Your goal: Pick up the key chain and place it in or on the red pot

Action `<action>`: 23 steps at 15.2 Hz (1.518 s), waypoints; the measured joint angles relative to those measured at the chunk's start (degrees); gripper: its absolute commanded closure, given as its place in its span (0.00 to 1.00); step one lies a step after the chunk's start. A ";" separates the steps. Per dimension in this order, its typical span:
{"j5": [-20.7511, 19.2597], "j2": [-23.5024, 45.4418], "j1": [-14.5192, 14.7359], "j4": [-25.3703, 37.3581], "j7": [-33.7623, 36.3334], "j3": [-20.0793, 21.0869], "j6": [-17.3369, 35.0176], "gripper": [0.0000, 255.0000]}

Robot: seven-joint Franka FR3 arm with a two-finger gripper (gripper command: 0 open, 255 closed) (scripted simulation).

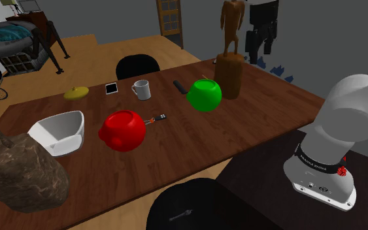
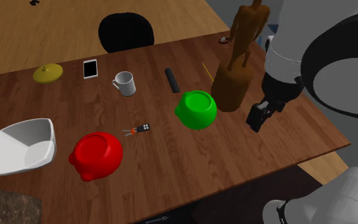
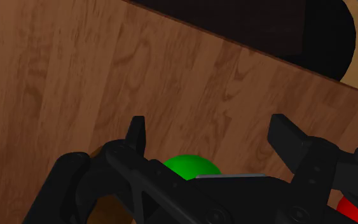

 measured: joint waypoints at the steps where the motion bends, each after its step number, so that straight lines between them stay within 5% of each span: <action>1: 0.00 0.00 0.00 0.00 0.00 0.00 0.00 0.00; 10: -1.02 14.82 3.05 1.13 -7.98 -1.40 14.76 0.00; 23: -0.70 41.20 7.33 12.37 -20.18 -0.74 31.96 0.00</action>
